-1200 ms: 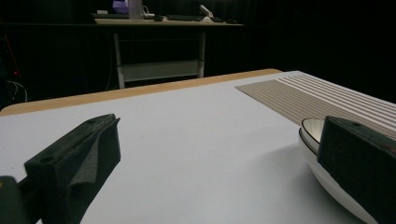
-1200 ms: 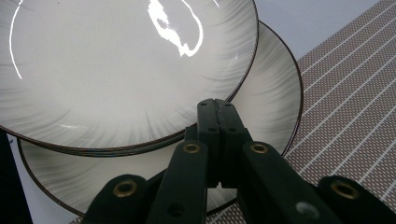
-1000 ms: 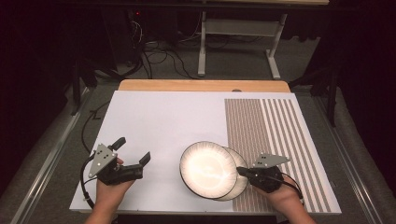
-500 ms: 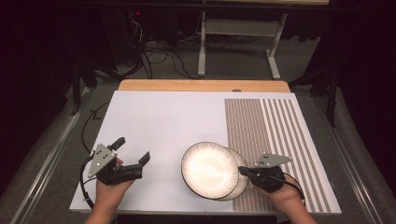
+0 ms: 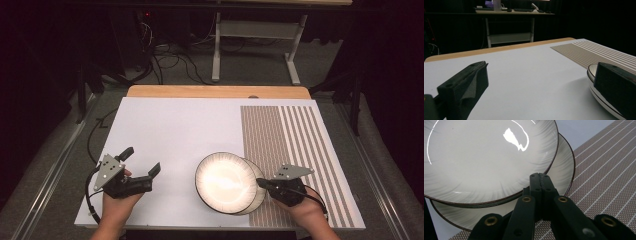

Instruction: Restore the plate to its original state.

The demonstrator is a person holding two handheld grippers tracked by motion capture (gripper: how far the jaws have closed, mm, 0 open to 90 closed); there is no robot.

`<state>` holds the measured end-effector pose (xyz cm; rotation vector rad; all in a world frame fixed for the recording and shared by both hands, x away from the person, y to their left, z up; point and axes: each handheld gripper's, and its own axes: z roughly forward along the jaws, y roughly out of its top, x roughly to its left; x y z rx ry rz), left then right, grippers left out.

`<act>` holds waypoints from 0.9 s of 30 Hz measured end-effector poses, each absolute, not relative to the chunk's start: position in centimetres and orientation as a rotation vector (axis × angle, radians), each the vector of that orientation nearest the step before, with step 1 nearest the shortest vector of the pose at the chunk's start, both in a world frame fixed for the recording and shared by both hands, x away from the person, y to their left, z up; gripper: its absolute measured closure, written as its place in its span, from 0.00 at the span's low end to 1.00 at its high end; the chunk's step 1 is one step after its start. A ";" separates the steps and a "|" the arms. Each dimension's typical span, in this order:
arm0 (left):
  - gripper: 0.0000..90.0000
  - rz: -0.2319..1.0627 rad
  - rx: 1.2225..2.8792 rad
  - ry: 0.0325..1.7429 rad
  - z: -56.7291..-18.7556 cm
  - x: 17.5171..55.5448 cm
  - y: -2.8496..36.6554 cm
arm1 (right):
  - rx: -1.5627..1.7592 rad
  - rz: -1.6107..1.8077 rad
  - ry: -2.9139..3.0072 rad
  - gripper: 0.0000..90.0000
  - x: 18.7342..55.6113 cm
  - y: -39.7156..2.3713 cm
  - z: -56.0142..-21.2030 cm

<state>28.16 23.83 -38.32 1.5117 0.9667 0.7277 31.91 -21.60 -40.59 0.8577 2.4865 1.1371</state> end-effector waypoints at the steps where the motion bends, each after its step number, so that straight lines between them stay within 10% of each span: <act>1: 0.00 0.728 1.512 0.967 -38.3 28.2 23.8 | 0.863 1.129 2.487 1.00 31.9 -21.7 -40.5; 27: 0.00 0.727 1.513 0.969 -38.4 28.2 23.8 | 0.875 1.124 2.463 1.00 31.9 -22.4 -40.3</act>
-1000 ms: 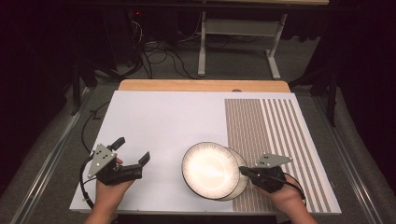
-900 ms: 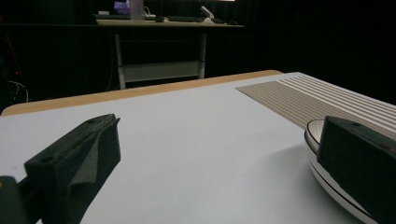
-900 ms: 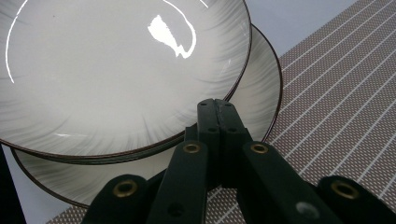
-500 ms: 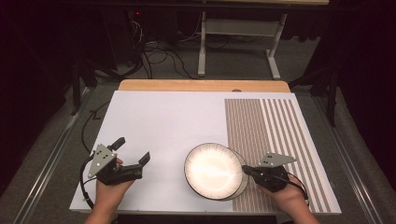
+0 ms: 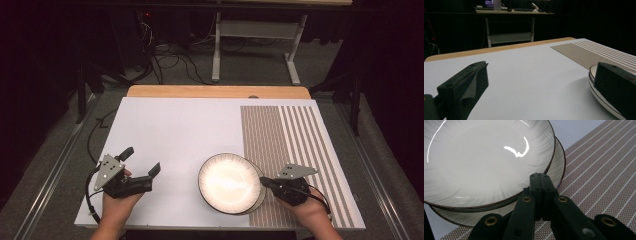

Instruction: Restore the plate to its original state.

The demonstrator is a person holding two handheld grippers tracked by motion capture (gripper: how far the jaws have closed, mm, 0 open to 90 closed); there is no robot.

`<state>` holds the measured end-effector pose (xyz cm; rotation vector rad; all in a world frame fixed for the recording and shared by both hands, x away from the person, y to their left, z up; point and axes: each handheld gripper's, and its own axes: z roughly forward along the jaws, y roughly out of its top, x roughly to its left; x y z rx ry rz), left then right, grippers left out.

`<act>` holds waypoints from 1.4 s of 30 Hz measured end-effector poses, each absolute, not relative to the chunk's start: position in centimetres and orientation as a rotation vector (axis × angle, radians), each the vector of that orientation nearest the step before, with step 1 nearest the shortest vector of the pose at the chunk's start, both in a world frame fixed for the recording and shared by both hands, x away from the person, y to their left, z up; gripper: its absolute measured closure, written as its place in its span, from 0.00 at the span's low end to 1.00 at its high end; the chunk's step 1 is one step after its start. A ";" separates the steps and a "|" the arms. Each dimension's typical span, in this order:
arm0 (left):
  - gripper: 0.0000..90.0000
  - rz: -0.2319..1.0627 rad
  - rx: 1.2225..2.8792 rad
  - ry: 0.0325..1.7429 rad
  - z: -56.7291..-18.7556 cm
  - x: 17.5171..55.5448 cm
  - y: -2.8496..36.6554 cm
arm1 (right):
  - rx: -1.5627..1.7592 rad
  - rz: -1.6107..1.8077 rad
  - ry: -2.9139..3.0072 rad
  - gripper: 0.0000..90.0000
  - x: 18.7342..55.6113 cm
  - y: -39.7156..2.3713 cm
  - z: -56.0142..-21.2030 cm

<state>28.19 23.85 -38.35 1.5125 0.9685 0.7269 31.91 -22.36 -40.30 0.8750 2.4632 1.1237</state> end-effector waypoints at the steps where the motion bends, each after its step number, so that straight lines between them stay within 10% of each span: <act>1: 0.00 0.728 1.514 0.967 -38.3 28.2 23.8 | 0.875 1.117 2.463 1.00 31.9 -22.4 -40.3; 42: 0.00 0.729 1.525 0.965 -38.4 28.1 23.7 | 0.935 1.133 2.412 1.00 31.9 -23.9 -39.8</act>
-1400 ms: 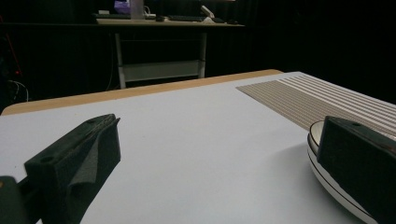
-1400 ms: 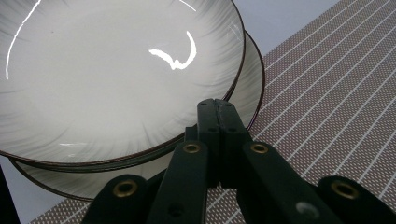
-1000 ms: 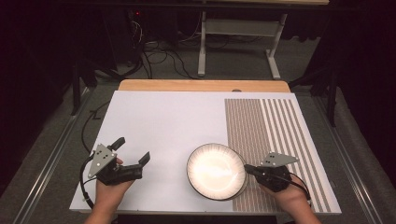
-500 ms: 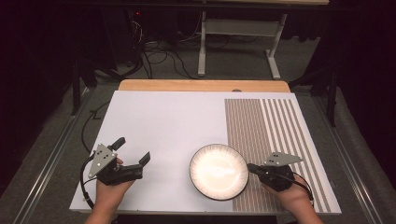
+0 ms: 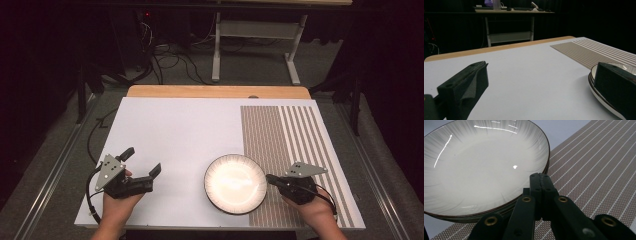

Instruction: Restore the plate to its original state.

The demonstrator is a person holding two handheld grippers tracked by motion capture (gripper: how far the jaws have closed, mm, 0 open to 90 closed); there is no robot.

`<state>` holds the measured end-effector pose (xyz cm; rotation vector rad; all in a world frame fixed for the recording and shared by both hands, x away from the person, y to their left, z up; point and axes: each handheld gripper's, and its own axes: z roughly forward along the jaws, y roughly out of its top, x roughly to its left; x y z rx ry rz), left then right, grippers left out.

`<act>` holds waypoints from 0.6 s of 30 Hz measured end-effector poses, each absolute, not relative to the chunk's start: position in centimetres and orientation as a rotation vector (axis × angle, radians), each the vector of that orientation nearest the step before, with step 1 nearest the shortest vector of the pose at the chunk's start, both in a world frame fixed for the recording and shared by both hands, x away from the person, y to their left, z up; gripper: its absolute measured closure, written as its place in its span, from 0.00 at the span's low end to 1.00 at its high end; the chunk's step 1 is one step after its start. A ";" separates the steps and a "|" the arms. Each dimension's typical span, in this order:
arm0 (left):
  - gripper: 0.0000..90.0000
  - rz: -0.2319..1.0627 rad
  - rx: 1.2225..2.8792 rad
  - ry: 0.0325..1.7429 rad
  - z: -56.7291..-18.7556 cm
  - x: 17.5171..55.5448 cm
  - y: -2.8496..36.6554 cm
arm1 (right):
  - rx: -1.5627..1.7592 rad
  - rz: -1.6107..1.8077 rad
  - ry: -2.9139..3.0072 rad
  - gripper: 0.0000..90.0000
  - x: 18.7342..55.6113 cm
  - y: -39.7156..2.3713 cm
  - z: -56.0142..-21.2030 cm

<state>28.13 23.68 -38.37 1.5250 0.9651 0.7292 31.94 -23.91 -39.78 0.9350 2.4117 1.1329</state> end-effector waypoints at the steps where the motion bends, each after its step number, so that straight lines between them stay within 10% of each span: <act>1: 0.00 0.730 1.526 0.965 -38.4 28.1 23.7 | 0.937 1.139 2.403 1.00 31.9 -24.0 -39.7; 18: 0.00 0.721 1.543 0.971 -38.5 28.3 23.6 | 0.995 1.238 2.246 0.86 31.7 -27.0 -38.1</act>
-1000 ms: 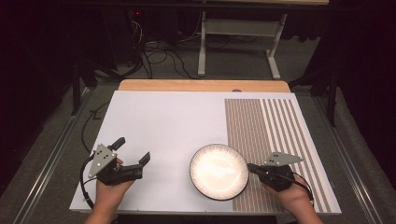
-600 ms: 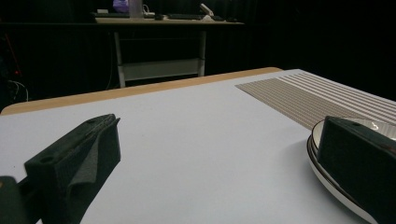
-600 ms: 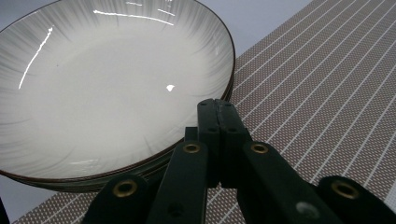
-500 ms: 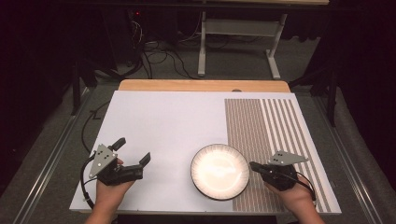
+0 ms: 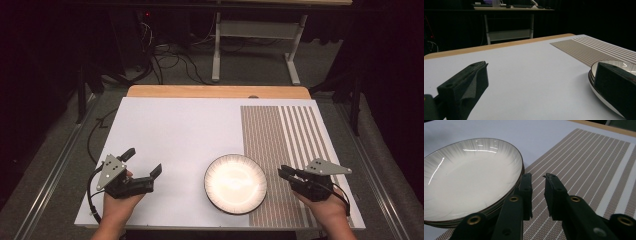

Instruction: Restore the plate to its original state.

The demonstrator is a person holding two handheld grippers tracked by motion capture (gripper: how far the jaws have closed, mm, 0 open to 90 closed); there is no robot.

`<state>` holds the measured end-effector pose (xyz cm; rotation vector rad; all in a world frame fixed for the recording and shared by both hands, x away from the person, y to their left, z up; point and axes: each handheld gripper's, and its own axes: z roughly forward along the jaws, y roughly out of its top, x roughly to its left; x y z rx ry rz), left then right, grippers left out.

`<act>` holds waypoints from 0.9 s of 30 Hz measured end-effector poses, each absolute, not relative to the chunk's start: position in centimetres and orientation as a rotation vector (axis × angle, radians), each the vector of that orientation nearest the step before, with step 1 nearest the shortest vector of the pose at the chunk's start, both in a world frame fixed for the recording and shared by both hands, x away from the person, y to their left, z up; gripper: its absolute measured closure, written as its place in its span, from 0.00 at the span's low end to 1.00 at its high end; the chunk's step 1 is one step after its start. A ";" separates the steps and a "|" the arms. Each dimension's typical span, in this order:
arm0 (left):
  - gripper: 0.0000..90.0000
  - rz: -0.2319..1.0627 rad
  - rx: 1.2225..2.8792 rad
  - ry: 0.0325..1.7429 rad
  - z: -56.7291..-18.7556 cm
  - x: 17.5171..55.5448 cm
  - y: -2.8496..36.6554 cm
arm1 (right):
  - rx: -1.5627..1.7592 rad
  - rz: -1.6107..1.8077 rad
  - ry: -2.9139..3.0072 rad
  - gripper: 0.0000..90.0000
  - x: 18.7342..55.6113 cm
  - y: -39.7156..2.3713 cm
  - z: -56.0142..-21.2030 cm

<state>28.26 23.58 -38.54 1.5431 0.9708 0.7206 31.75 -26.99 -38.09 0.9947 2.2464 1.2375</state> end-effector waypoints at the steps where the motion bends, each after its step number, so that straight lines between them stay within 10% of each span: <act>1: 0.00 0.719 1.544 0.972 -38.6 28.3 23.6 | 0.994 1.245 2.236 0.84 31.7 -27.2 -38.0; 23: 0.00 0.716 1.596 0.974 -38.7 28.4 23.0 | 1.014 1.422 1.969 0.00 30.8 -29.8 -36.8; 27: 0.00 0.710 1.608 0.974 -38.8 28.5 23.0 | 1.004 1.426 1.942 0.00 30.8 -29.8 -36.8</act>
